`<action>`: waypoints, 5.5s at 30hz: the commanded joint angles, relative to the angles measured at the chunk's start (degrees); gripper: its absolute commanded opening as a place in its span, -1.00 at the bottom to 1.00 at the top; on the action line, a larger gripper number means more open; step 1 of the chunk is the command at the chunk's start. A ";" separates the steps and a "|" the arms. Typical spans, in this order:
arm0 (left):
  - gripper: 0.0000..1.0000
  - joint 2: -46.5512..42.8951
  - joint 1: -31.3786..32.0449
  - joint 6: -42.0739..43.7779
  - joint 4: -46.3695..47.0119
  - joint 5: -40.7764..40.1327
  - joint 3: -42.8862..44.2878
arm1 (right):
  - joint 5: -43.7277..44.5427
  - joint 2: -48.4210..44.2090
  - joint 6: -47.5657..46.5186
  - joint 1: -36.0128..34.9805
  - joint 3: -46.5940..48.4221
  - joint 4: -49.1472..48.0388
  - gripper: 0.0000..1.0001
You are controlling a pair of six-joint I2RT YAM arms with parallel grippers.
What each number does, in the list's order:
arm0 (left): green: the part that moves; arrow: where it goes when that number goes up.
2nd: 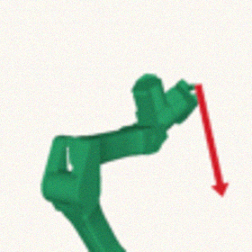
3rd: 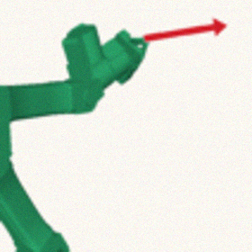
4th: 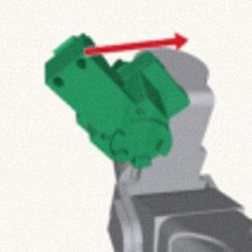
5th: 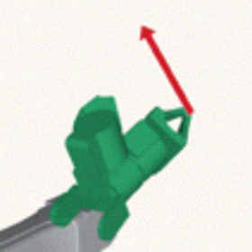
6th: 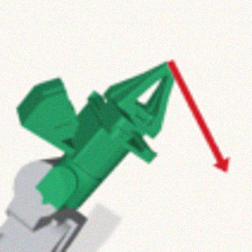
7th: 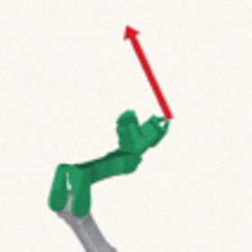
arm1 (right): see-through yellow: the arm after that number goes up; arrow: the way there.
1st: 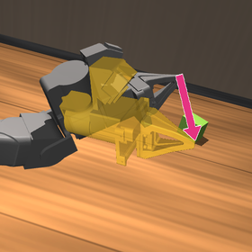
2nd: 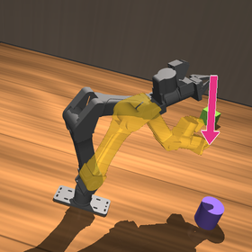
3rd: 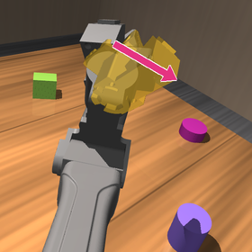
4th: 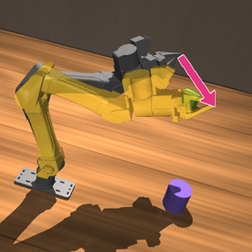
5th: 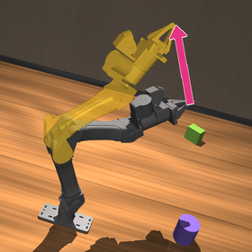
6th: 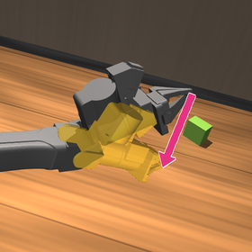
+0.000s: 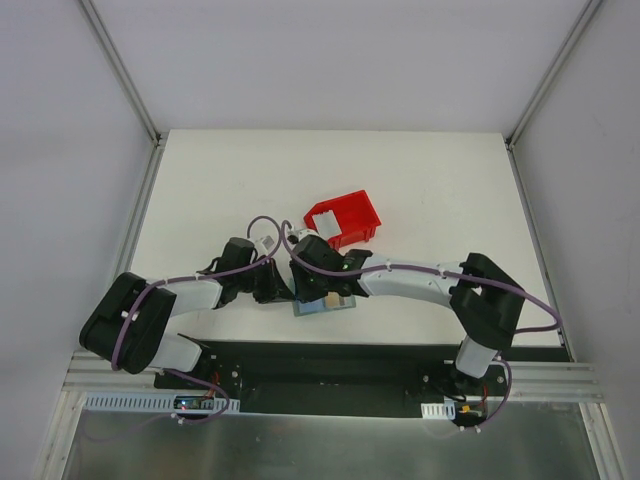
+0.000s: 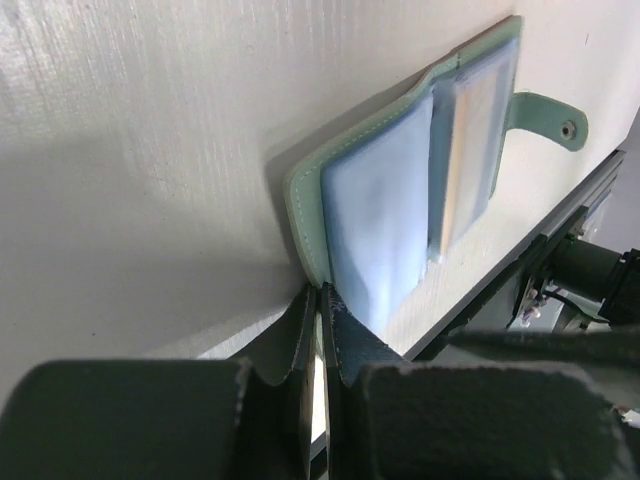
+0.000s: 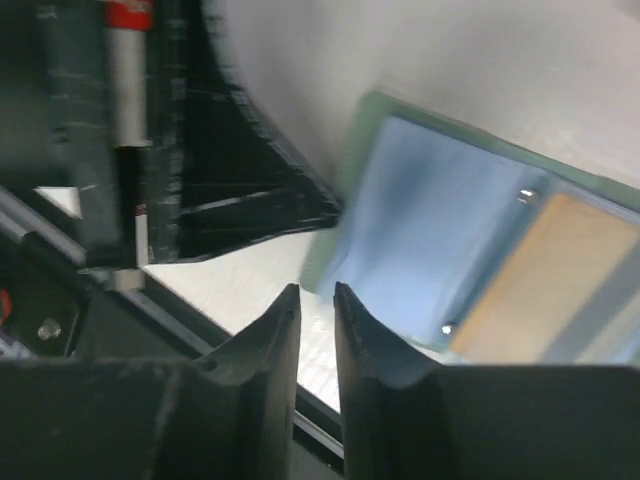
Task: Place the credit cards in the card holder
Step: Insert the credit card into the card holder, then pick up the credit card from the storage box.
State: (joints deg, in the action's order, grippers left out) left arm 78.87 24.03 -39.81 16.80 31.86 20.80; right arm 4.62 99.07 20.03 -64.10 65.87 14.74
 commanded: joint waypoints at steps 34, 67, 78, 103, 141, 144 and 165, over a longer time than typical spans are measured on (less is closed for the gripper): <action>-1.00 6.20 -0.74 6.15 -3.09 -1.80 4.96 | -12.44 12.81 -14.94 28.85 24.92 8.63 0.56; -1.00 8.14 -0.83 5.71 -1.94 -0.13 5.48 | -23.43 15.81 -13.35 32.10 25.01 5.38 0.13; -1.00 8.32 -0.83 5.71 -1.68 -0.04 5.40 | -24.05 15.19 -13.26 31.84 25.19 5.91 0.17; -1.00 7.97 -0.83 5.45 -0.54 0.22 4.60 | -10.95 14.49 -13.88 25.07 28.97 11.09 0.16; -1.00 8.40 -0.83 5.10 0.69 1.19 3.99 | 0.82 11.41 -17.48 23.58 33.10 17.07 -0.99; -1.00 8.05 -0.83 5.10 0.61 1.37 3.64 | 2.75 10.36 -18.36 23.58 32.75 17.51 -0.99; -1.00 6.56 -0.83 5.27 -0.10 1.89 1.44 | 0.55 -26.19 4.91 17.09 -16.71 -14.47 -0.99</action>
State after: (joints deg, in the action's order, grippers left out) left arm 85.78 23.53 -36.58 20.53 35.57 24.38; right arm 6.31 76.31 13.85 -42.57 59.24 10.41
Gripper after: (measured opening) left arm 0.006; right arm 0.009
